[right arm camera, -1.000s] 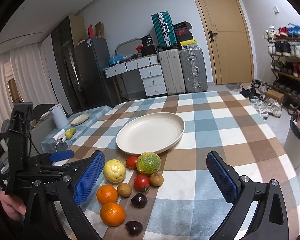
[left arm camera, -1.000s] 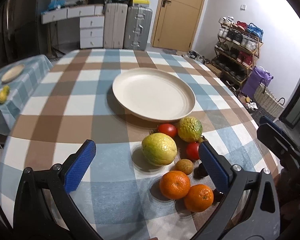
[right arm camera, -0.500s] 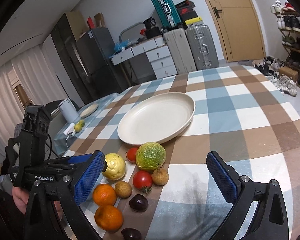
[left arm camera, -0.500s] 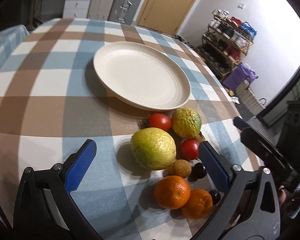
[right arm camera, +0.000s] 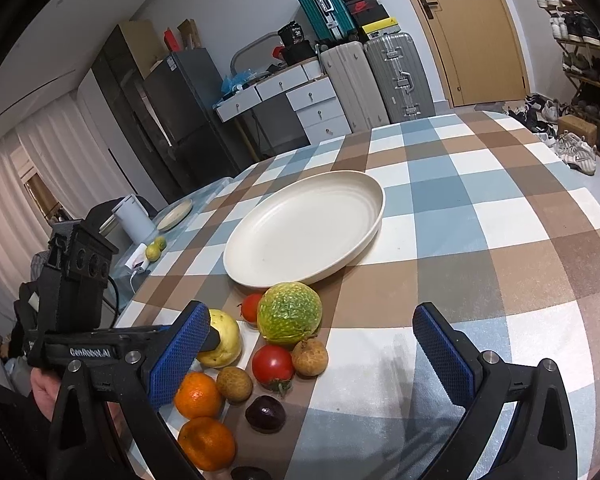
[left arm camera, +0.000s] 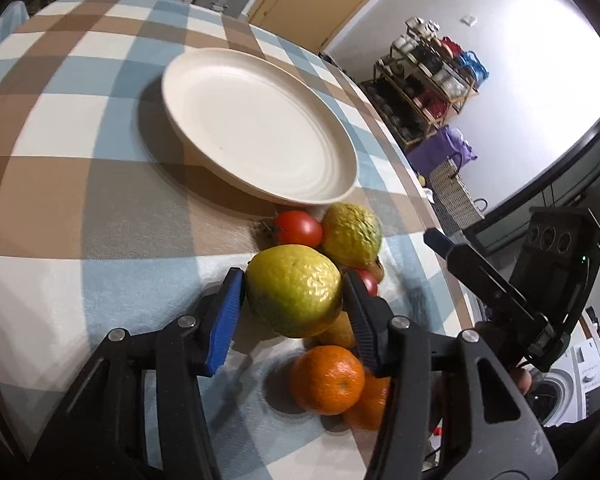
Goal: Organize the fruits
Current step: 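Grasp the yellow citrus with the left tool while the right tool grasps the green bumpy citrus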
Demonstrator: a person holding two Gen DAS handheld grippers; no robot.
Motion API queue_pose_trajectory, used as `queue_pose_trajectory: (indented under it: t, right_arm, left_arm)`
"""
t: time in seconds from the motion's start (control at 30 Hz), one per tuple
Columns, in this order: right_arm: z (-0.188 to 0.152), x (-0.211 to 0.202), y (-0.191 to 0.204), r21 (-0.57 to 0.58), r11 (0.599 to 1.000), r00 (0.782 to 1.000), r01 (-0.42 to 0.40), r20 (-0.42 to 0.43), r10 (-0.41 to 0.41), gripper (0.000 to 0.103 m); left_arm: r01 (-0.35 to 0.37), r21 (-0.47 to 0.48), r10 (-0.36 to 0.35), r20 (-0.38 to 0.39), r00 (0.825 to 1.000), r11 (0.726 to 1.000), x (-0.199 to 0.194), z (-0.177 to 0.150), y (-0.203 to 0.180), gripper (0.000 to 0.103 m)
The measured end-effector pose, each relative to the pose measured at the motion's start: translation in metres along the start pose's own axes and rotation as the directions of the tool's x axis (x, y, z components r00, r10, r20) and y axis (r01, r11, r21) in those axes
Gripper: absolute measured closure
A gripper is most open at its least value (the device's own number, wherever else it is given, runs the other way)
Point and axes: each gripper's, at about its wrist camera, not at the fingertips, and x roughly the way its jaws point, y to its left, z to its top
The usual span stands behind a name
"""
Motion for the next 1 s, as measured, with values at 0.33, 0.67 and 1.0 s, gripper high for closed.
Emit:
queue_pose_trajectory:
  t: [0.33,0.67,1.0]
  right_arm:
    - [0.003,0.014,0.003,0.013,1.000,0.998,-0.001,-0.065,0.002,0.000]
    - [0.005,0.050,0.010,0.018,0.999,0.982,-0.027,-0.189,0.030,0.000]
    - [0.011,0.065,0.013,0.021,0.999,0.976,-0.036,-0.214,0.039,0.007]
  left_arm:
    - [-0.032,0.020,0.031,0.065,0.997,0.999,-0.015,0.008,0.010,0.055]
    - [-0.094,0.051,0.086,0.140,0.986,0.994,-0.053,-0.006,0.013,0.055]
    - [-0.082,0.040,0.075,0.146,0.986,0.996,-0.069,-0.015,0.024,0.055]
